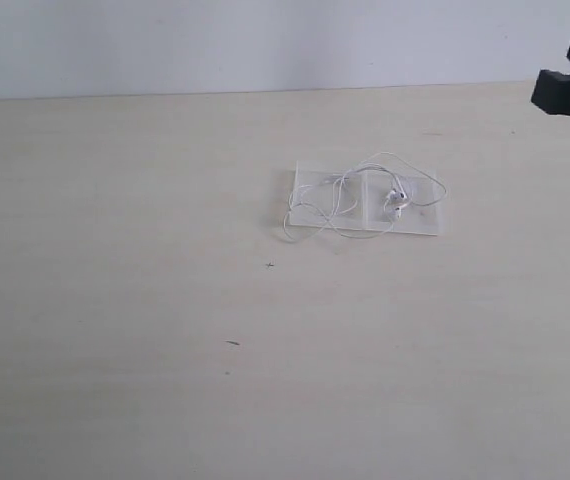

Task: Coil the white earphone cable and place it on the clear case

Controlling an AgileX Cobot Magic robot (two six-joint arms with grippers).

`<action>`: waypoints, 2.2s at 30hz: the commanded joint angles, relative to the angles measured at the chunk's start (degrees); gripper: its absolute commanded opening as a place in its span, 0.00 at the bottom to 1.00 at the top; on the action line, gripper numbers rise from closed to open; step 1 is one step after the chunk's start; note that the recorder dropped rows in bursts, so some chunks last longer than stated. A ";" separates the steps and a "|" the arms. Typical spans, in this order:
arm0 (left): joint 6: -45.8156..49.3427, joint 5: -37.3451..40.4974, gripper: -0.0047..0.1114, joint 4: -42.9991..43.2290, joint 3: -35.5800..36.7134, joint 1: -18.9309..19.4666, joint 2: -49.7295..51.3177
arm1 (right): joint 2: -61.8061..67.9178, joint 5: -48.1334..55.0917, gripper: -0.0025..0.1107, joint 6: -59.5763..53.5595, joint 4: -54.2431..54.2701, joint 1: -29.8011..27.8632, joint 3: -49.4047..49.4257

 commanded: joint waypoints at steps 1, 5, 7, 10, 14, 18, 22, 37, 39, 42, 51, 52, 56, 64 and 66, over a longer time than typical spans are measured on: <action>1.72 11.22 0.04 -0.52 0.41 0.04 -9.40 | -7.83 0.52 0.02 1.64 -1.14 -0.07 2.96; 1.72 17.86 0.04 -0.52 0.41 0.04 -18.84 | -16.45 1.23 0.02 3.15 -1.14 -0.07 5.49; 1.72 21.56 0.04 -0.52 0.41 0.04 -23.84 | -21.18 3.24 0.02 3.15 -1.29 -0.07 6.31; 1.72 24.89 0.04 -0.52 0.41 0.04 -25.31 | -27.13 7.58 0.02 3.04 -2.33 -0.07 7.01; 2.72 29.51 0.04 -0.34 0.90 0.04 -25.31 | -34.68 12.50 0.02 3.04 -2.44 -0.07 7.01; 2.72 30.23 0.04 -0.34 2.89 0.04 -25.31 | -41.66 17.05 0.02 3.04 -2.33 -0.07 7.01; 2.72 29.51 0.04 -0.34 5.49 0.04 -25.31 | -48.33 22.59 0.02 2.93 -2.33 -0.07 7.01; -2.17 38.15 0.04 -0.78 6.39 0.04 -25.31 | -59.00 33.12 0.02 2.93 0.86 -0.07 7.70; -1.84 38.15 0.04 -0.78 6.39 0.04 -25.31 | -59.00 33.12 0.02 2.93 1.63 -0.07 9.11; -1.72 38.15 0.04 -0.78 6.39 0.04 -25.31 | -59.00 31.69 0.02 2.93 4.60 -0.07 12.32; -1.72 38.15 0.04 -0.78 6.39 0.04 -25.31 | -59.00 28.33 0.02 2.69 5.79 -0.07 14.51; -1.72 38.15 0.04 -0.78 6.39 0.04 -25.31 | -59.00 28.07 0.02 2.69 5.79 -0.07 14.51; -1.72 38.15 0.04 -0.56 6.39 0.04 -25.31 | -59.00 28.07 0.02 2.57 5.66 -0.07 14.51; -1.72 38.15 0.04 0.18 6.39 0.04 -25.31 | -59.00 29.72 0.02 2.42 5.03 -0.07 15.31; -1.72 38.28 0.04 0.18 6.39 0.04 -25.31 | -59.00 29.84 0.02 2.42 3.48 -0.07 16.45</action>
